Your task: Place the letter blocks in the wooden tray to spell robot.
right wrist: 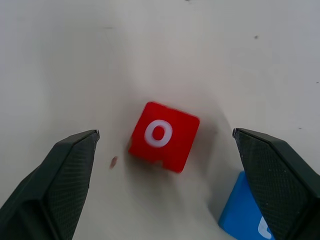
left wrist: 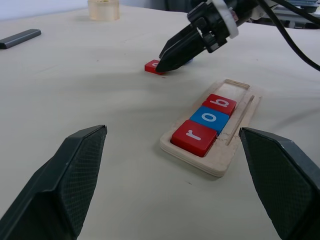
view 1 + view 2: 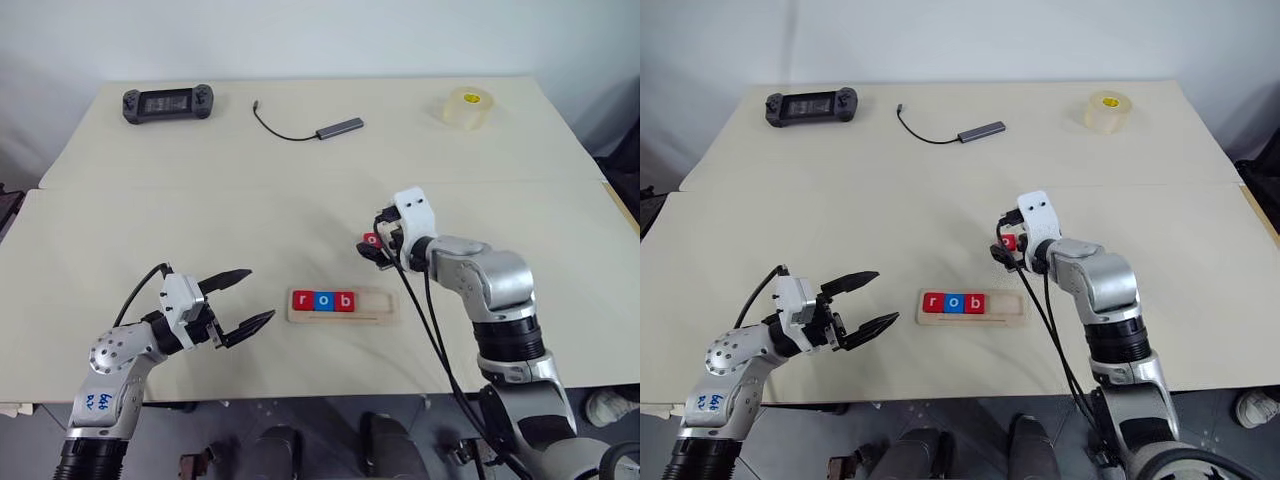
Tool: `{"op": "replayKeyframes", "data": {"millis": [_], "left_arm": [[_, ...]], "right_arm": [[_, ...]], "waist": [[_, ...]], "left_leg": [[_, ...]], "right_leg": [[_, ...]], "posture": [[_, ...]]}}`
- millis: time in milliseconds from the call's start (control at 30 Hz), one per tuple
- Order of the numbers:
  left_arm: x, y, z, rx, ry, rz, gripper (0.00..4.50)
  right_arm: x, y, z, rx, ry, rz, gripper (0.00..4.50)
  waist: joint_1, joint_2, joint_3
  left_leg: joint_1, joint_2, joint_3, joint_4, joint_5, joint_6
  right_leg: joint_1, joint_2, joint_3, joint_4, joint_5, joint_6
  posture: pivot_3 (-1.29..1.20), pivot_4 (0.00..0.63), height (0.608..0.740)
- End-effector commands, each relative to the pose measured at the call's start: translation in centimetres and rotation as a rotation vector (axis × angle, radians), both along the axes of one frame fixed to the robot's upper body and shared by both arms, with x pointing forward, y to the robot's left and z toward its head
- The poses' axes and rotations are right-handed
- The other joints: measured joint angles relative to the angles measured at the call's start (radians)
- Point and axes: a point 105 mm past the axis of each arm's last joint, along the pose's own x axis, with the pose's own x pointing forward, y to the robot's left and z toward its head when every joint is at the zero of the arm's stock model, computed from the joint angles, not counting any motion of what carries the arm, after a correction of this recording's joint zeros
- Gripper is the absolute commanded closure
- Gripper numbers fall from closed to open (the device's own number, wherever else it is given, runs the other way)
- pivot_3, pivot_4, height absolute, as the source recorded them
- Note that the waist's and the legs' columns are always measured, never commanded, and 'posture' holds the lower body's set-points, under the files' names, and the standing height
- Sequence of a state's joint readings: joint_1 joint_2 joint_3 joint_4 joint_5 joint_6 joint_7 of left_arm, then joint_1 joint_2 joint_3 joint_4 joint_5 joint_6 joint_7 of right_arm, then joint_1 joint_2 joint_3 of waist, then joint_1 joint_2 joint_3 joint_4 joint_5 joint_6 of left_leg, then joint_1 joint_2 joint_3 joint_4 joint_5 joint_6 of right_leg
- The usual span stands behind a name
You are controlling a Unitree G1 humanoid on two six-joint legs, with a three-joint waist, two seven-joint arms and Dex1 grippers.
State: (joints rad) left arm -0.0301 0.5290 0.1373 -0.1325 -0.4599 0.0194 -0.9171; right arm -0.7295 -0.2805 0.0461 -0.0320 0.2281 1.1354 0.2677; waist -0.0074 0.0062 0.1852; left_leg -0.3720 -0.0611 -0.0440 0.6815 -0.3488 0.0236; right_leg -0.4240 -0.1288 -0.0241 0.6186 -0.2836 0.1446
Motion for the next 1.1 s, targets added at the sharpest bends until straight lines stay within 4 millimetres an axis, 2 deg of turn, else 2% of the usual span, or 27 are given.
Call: {"op": "replayKeyframes", "data": {"millis": [33, 67, 300, 500, 667, 800, 933, 1033, 1100], "left_arm": [[-0.5, -0.1, 0.7, 0.010, -0.036, 0.000, 0.00], [-0.5, -0.1, 0.7, 0.011, -0.035, 0.002, 0.00], [-0.6, -0.2, 0.6, 0.008, -0.032, 0.003, 0.00], [-0.3, -0.8, 0.4, -0.001, -0.020, -0.028, 0.00], [0.1, -1.3, 0.2, -0.003, -0.008, -0.071, 0.00], [0.4, -1.7, 0.1, -0.002, 0.001, -0.109, 0.00], [0.8, -2.1, 0.0, 0.004, 0.016, -0.163, 0.00], [1.0, -2.3, 0.1, 0.008, 0.023, -0.190, 0.00], [1.1, -2.2, 0.2, 0.014, 0.028, -0.205, 0.00]], "right_arm": [[0.2, 0.1, 0.0, 0.007, -0.001, -0.033, 0.41], [0.1, 0.2, -0.1, 0.007, 0.003, -0.036, 0.60], [-0.2, 0.5, -0.1, 0.017, 0.008, -0.043, 2.96], [-0.7, 0.0, 2.7, 0.047, -0.099, -0.005, 3.03], [-2.9, -2.9, 3.8, 0.015, -0.110, -0.033, 3.03], [-5.8, -6.2, 2.6, -0.031, -0.041, -0.142, 3.03], [-9.2, -9.3, -0.5, -0.051, 0.066, -0.304, 3.03], [-10.6, -9.7, -1.9, -0.034, 0.087, -0.367, 3.03], [-11.3, -8.9, -2.7, -0.018, 0.098, -0.366, 3.03]], "waist": [[0.000, 0.000, 0.000], [0.000, 0.000, 0.000], [-0.002, 0.000, 0.000], [-0.005, 0.000, 0.000], [0.004, 0.000, 0.000], [0.006, 0.000, 0.000], [0.007, 0.000, 0.000], [0.004, 0.000, -0.001], [0.004, -0.001, -0.001]], "left_leg": [[0.000, 0.000, 0.000, 0.000, 0.000, 0.000], [0.000, 0.000, 0.000, 0.000, 0.000, 0.000], [0.000, 0.000, 0.001, 0.000, 0.000, 0.000], [-0.001, 0.000, 0.002, 0.000, 0.000, 0.000], [-0.002, 0.000, 0.001, 0.000, 0.000, 0.000], [-0.003, 0.000, 0.001, 0.000, 0.000, 0.000], [-0.003, 0.000, 0.001, 0.000, 0.000, 0.000], [-0.003, 0.000, 0.001, 0.000, 0.000, 0.000], [-0.002, 0.000, 0.003, 0.000, 0.000, 0.000]], "right_leg": [[0.000, 0.000, 0.000, 0.001, 0.000, 0.000], [0.000, 0.000, 0.000, 0.001, 0.000, 0.000], [-0.001, 0.000, 0.001, 0.002, 0.000, -0.001], [-0.003, 0.000, 0.001, 0.002, 0.000, -0.001], [-0.003, 0.000, 0.001, 0.002, 0.000, -0.001], [-0.003, 0.000, 0.001, 0.001, 0.000, -0.001], [-0.003, 0.000, 0.001, 0.001, 0.000, -0.001], [-0.003, 0.000, 0.002, 0.001, 0.000, -0.001], [-0.003, 0.000, 0.003, 0.002, 0.000, -0.001]], "posture": [[0.00, 0.150, 0.740], [0.00, 0.150, 0.740], [0.00, 0.150, 0.740], [0.00, 0.150, 0.740], [0.00, 0.150, 0.740], [0.00, 0.150, 0.740], [0.00, 0.150, 0.740], [0.00, 0.150, 0.740], [0.00, 0.150, 0.740]]}}
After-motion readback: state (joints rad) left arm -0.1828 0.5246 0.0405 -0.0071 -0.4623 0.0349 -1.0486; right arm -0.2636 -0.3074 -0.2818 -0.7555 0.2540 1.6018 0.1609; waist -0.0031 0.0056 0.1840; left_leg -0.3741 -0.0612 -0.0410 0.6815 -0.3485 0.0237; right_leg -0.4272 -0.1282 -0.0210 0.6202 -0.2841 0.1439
